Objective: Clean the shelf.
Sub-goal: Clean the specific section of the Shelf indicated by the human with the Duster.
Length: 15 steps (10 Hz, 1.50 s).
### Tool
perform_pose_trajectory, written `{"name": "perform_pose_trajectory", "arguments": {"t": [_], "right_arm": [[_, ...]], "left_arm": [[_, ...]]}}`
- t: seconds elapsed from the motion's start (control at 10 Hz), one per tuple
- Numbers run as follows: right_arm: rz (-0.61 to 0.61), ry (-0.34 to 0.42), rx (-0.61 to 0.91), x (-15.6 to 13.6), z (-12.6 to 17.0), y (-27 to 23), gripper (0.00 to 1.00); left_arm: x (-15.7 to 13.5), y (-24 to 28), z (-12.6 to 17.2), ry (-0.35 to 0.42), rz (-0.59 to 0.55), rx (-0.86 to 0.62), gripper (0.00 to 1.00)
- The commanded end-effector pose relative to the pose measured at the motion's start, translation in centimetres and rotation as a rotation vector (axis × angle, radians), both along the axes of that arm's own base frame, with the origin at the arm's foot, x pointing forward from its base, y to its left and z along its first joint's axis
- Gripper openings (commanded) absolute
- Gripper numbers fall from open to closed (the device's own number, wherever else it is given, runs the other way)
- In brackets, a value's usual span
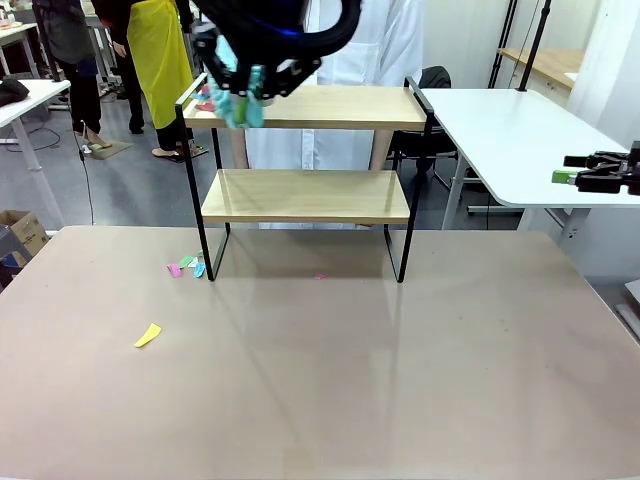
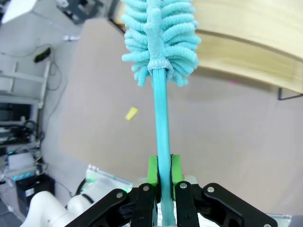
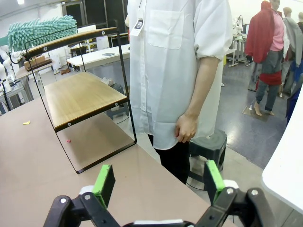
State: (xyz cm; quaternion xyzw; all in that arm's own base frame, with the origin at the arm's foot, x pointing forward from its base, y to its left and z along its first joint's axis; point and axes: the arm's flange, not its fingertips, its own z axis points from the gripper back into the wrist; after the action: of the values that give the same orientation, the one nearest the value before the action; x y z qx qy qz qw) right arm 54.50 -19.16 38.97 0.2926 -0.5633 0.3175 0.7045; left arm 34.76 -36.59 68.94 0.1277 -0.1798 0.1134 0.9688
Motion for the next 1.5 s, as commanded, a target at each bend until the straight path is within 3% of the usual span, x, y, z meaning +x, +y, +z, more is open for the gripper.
{"name": "perform_pose_trajectory", "arguments": {"t": [0.0, 0.2, 0.4, 0.5, 0.6, 1.2, 1.4], "right_arm": [[0.003, -0.005, 0.000, 0.0, 0.3, 0.2, 1.00], [0.003, -0.005, 0.000, 0.0, 0.3, 0.2, 1.00], [0.003, -0.005, 0.000, 0.0, 0.3, 0.2, 1.00], [0.003, -0.005, 0.000, 0.0, 0.3, 0.2, 1.00], [0.003, -0.005, 0.000, 0.0, 0.3, 0.2, 1.00], [0.003, -0.005, 0.000, 0.0, 0.3, 0.2, 1.00], [0.003, -0.005, 0.000, 0.0, 0.3, 0.2, 1.00]], "left_arm": [[-1.4, 3.4, -0.3, 0.015, 0.052, 0.091, 0.13], [-3.6, 4.9, 0.8, -0.081, 0.096, 0.116, 0.13], [-6.6, 4.4, 3.3, -0.239, 0.061, 0.053, 0.13], [-7.6, 4.1, 4.2, -0.275, 0.018, 0.031, 0.13], [-5.2, 3.5, 3.3, -0.130, 0.053, 0.068, 0.13], [-4.4, 3.2, 2.5, -0.127, 0.062, 0.070, 0.13], [-5.7, 5.2, 4.3, -0.235, -0.032, -0.025, 0.13]]}}
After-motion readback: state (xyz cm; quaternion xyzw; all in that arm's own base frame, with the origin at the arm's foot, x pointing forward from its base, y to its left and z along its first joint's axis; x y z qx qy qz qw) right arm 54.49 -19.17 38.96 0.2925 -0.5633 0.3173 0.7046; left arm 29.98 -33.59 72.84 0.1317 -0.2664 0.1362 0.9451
